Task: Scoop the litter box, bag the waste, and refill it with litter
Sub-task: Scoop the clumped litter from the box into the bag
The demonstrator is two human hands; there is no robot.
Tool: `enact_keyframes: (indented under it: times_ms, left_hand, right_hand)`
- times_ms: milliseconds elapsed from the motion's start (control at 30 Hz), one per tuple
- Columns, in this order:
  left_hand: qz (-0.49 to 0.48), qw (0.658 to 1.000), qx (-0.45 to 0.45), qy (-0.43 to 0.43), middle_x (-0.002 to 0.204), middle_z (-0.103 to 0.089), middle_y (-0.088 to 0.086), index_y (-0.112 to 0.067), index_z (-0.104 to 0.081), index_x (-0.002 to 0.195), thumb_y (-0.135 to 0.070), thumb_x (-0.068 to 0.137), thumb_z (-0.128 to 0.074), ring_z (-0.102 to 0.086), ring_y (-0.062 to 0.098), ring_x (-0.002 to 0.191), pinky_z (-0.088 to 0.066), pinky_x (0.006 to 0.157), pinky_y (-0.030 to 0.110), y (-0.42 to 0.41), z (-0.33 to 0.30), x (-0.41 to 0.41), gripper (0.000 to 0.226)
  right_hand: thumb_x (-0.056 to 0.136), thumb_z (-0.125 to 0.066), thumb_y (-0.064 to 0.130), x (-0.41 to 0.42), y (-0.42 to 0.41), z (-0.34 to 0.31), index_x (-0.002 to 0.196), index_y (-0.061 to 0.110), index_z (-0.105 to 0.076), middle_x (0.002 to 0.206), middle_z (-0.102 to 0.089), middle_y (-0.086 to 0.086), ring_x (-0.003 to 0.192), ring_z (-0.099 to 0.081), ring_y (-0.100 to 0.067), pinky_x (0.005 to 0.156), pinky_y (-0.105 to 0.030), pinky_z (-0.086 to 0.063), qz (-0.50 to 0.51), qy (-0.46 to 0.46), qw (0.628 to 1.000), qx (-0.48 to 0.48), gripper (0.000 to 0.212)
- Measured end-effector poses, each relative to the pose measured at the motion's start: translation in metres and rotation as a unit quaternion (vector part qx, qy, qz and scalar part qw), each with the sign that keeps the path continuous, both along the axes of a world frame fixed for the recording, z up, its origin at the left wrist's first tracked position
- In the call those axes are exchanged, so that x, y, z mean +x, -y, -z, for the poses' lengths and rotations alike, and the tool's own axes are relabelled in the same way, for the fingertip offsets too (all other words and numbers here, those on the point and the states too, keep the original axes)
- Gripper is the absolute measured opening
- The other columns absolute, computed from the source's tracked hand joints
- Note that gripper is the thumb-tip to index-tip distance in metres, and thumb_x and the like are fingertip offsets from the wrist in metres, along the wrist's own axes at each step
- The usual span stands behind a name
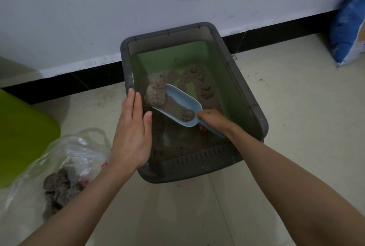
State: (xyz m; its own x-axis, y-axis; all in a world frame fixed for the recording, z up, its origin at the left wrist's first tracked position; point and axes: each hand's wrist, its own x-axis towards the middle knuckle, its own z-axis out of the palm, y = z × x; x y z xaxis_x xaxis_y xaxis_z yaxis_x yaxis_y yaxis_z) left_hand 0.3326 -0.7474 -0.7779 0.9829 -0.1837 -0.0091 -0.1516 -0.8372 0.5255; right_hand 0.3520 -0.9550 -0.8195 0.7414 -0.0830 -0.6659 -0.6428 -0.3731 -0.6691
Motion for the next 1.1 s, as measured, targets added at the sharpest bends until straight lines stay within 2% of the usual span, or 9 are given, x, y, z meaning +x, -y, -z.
enact_keyframes:
  times_ms: [167, 333, 400, 500, 633, 733, 867, 967, 1100]
  left_hand:
    - [-0.006, 1.000, 0.002, 0.002, 0.157, 0.011, -0.009, -0.019, 0.000, 0.149, -0.039, 0.099, -0.017, 0.006, 0.007, 0.144, -0.008, 0.118, 0.031, -0.001, 0.001, 0.001, 0.057]
    - [-0.033, 0.999, -0.025, 0.000, 0.157, 0.007, -0.006, -0.017, 0.000, 0.149, -0.034, 0.100, -0.019, 0.001, 0.008, 0.144, -0.011, 0.113, 0.024, 0.001, -0.003, -0.003, 0.055]
    - [-0.035, 0.999, -0.017, 0.005, 0.158, 0.003, -0.001, -0.012, -0.003, 0.149, -0.030, 0.101, -0.020, -0.002, 0.012, 0.145, -0.010, 0.115, 0.024, 0.000, -0.005, -0.005, 0.054]
    - [-0.036, 0.999, -0.018, -0.011, 0.158, 0.002, 0.005, -0.007, -0.004, 0.148, -0.026, 0.101, -0.022, -0.003, 0.018, 0.145, -0.010, 0.117, 0.029, -0.002, -0.009, -0.006, 0.054]
    - [0.000, 0.998, -0.033, -0.046, 0.157, -0.008, 0.010, -0.004, -0.011, 0.148, -0.022, 0.101, -0.028, -0.005, 0.022, 0.145, -0.010, 0.115, 0.029, -0.018, -0.020, -0.005, 0.053]
    - [0.006, 0.998, -0.049, -0.039, 0.155, -0.018, 0.011, -0.005, -0.020, 0.146, -0.016, 0.098, -0.035, -0.009, 0.021, 0.145, -0.015, 0.114, 0.029, -0.054, -0.030, -0.017, 0.051]
    - [-0.056, 0.998, -0.031, -0.022, 0.153, -0.023, 0.012, -0.004, -0.025, 0.145, -0.010, 0.095, -0.040, -0.013, 0.022, 0.144, -0.017, 0.113, 0.029, -0.126, -0.020, -0.051, 0.052]
    - [-0.124, 0.991, -0.025, -0.034, 0.148, -0.031, 0.020, 0.000, -0.029, 0.142, -0.004, 0.091, -0.045, -0.028, 0.031, 0.138, -0.025, 0.111, 0.038, -0.184, 0.001, -0.084, 0.054]
    - [-0.201, 0.979, 0.040, -0.009, 0.133, -0.041, 0.031, 0.005, -0.036, 0.136, 0.002, 0.082, -0.056, -0.041, 0.045, 0.122, -0.039, 0.097, 0.051, -0.248, 0.028, -0.123, 0.058]
  right_hand:
    - [0.097, -0.040, 0.020, 0.000, -0.003, -0.017, 0.110, -0.004, -0.059, 0.071, -0.053, -0.007, 0.060, -0.050, -0.015, 0.055, -0.025, -0.040, 0.069, 0.031, 0.997, 0.004, 0.034]
    - [0.091, -0.044, 0.020, 0.000, -0.009, -0.059, 0.070, 0.006, -0.058, 0.065, -0.056, -0.008, 0.056, -0.050, -0.017, 0.055, -0.027, -0.039, 0.133, 0.077, 0.988, -0.003, 0.030]
    - [0.089, -0.046, 0.020, -0.005, -0.011, -0.082, 0.064, 0.008, -0.057, 0.064, -0.057, -0.009, 0.056, -0.050, -0.018, 0.057, -0.028, -0.040, 0.147, 0.103, 0.984, -0.010, 0.030]
    - [0.091, -0.044, 0.022, -0.018, -0.015, -0.118, 0.064, 0.010, -0.056, 0.064, -0.056, -0.007, 0.055, -0.048, -0.015, 0.054, -0.025, -0.037, 0.116, 0.132, 0.983, -0.052, 0.032]
    - [0.092, -0.041, 0.023, -0.036, -0.030, -0.152, 0.065, 0.011, -0.057, 0.066, -0.057, -0.005, 0.056, -0.049, -0.014, 0.055, -0.025, -0.038, 0.051, 0.152, 0.983, -0.091, 0.034]
    - [0.089, -0.044, 0.024, -0.048, -0.056, -0.162, 0.065, 0.009, -0.059, 0.064, -0.060, -0.006, 0.055, -0.052, -0.016, 0.057, -0.026, -0.041, 0.033, 0.130, 0.988, -0.072, 0.032]
    - [0.087, -0.045, 0.022, -0.065, -0.108, -0.157, 0.058, 0.009, -0.058, 0.046, -0.059, 0.000, 0.044, -0.052, -0.013, 0.047, -0.019, -0.041, -0.005, 0.098, 0.994, -0.052, 0.034]
    - [0.086, -0.046, 0.020, -0.078, -0.150, -0.143, 0.060, 0.009, -0.058, 0.051, -0.059, -0.005, 0.048, -0.051, -0.017, 0.049, -0.020, -0.042, -0.026, 0.066, 0.997, -0.003, 0.031]
    - [0.087, -0.047, 0.017, -0.093, -0.194, -0.116, 0.057, 0.007, -0.057, 0.046, -0.057, -0.001, 0.043, -0.051, -0.013, 0.045, -0.015, -0.041, -0.072, 0.025, 0.997, 0.007, 0.032]
